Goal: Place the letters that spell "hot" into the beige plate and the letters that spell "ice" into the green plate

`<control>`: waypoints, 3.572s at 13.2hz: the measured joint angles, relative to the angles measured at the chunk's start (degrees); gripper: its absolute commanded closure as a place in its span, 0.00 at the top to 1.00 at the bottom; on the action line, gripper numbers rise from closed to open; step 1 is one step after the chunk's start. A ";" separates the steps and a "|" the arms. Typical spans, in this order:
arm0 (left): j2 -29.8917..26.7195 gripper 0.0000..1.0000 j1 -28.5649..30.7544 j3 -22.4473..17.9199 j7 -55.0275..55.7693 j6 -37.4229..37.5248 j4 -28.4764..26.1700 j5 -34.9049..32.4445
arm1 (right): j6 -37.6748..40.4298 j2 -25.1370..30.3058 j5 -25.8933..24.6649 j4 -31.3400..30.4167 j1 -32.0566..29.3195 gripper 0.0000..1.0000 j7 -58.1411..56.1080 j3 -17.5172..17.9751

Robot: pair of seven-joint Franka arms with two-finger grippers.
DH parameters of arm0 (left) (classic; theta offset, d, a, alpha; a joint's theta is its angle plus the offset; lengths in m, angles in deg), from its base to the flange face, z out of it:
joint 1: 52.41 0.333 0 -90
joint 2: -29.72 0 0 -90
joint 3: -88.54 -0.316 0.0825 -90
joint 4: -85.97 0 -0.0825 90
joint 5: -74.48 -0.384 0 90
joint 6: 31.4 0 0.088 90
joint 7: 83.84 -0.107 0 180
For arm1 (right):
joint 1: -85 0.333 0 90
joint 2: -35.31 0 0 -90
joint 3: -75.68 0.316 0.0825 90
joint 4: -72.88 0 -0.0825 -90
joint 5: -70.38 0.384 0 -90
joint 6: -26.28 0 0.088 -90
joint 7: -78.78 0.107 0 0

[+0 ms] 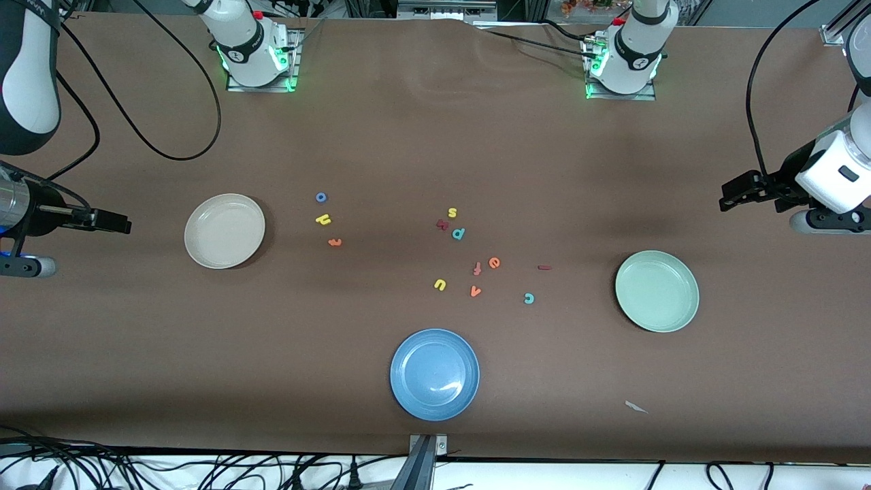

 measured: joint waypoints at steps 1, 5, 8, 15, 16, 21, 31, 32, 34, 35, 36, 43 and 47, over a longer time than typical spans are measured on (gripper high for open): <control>0.00 1.00 0.00 0.00 0.00 0.00 0.00 0.00 | 0.00 0.00 0.00 0.00 0.03 1.00 0.00 0.01; 0.00 1.00 -0.02 0.00 0.00 0.00 0.00 0.00 | -0.09 0.00 0.00 0.00 0.27 1.00 0.00 0.04; 0.00 1.00 -0.05 0.00 0.00 0.00 0.00 0.00 | -0.15 0.00 0.01 0.00 0.30 1.00 0.01 0.06; 0.00 1.00 -0.05 0.02 0.00 0.00 0.00 0.00 | -0.19 0.00 0.01 0.00 0.50 1.00 0.02 0.29; 0.00 1.00 -0.05 0.03 0.00 0.00 0.00 0.00 | -0.19 0.00 0.01 0.00 0.50 1.00 0.02 0.29; 0.00 1.00 -0.06 0.09 0.00 0.00 0.00 0.00 | -0.16 0.00 0.01 0.00 0.52 1.00 0.02 0.35; 0.00 1.00 -0.09 0.14 0.00 0.00 0.00 0.00 | -0.14 0.00 0.01 -0.02 0.52 1.00 0.02 0.36; 0.00 1.00 -0.10 0.15 0.00 0.00 0.00 0.00 | -0.14 0.00 0.01 -0.02 0.52 1.00 0.02 0.36; 0.00 1.00 -0.13 0.19 0.00 0.00 0.00 0.00 | -0.14 0.00 0.01 -0.02 0.52 1.00 0.02 0.37; 0.00 1.00 -0.21 0.22 0.00 0.00 0.00 0.00 | -0.14 0.00 0.01 -0.02 0.52 1.00 0.02 0.37; 0.00 1.00 -0.36 0.24 0.00 0.00 0.00 0.00 | -0.14 0.00 0.01 -0.02 0.53 1.00 0.02 0.37; 0.13 1.00 -1.45 0.35 0.04 -0.45 0.00 0.00 | 0.19 0.00 0.06 -0.18 2.33 1.00 0.02 0.70; 1.19 1.00 -3.01 0.61 1.44 -1.68 -0.10 1.38 | 0.32 -0.27 0.10 -1.16 7.22 1.00 2.59 0.96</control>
